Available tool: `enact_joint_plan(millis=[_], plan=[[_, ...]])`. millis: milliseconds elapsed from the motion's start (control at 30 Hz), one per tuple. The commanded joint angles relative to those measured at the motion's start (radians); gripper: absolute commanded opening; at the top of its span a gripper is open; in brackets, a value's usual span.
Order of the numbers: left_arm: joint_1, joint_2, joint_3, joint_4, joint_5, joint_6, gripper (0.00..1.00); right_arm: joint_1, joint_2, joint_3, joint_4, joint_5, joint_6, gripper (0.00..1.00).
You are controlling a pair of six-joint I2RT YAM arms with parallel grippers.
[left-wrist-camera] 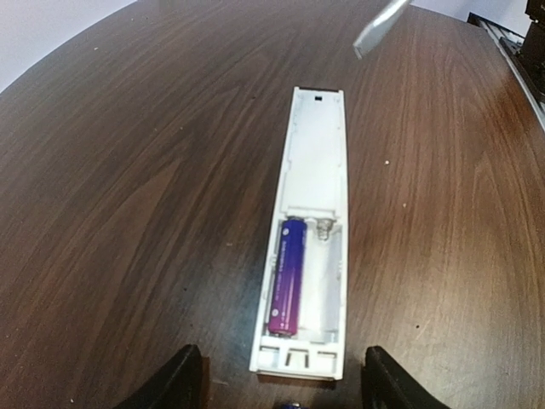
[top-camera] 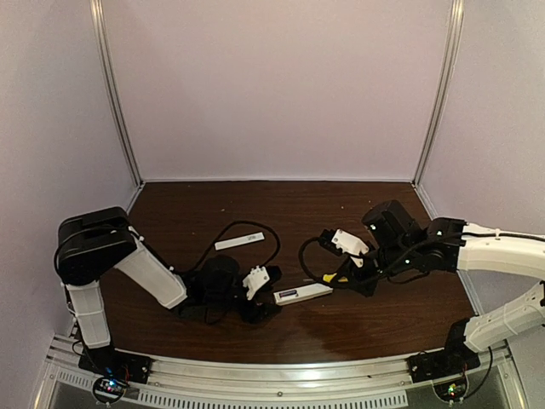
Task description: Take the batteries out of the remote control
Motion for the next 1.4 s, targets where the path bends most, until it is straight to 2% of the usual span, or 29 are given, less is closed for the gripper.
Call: enact_joint_plan(millis=[0, 500, 767, 1067, 1367], plan=[[-0.007, 0.03, 0.009, 0.097, 0.001, 0.04, 0.65, 0.009, -0.009, 0.044, -0.015, 0.036, -0.075, 0.0], [-0.007, 0.074, 0.018, 0.143, 0.023, 0.063, 0.34, 0.021, 0.028, 0.059, -0.041, 0.046, -0.203, 0.0], [-0.007, 0.067, 0.008, 0.135, 0.026, 0.059, 0.26, 0.038, 0.042, 0.028, 0.001, 0.013, -0.319, 0.0], [-0.007, 0.039, 0.012, 0.092, 0.032, 0.041, 0.15, 0.073, 0.126, 0.053, 0.007, 0.051, -0.41, 0.0], [-0.007, 0.018, 0.011, 0.062, 0.052, 0.037, 0.13, 0.106, 0.193, 0.076, 0.055, 0.078, -0.436, 0.0]])
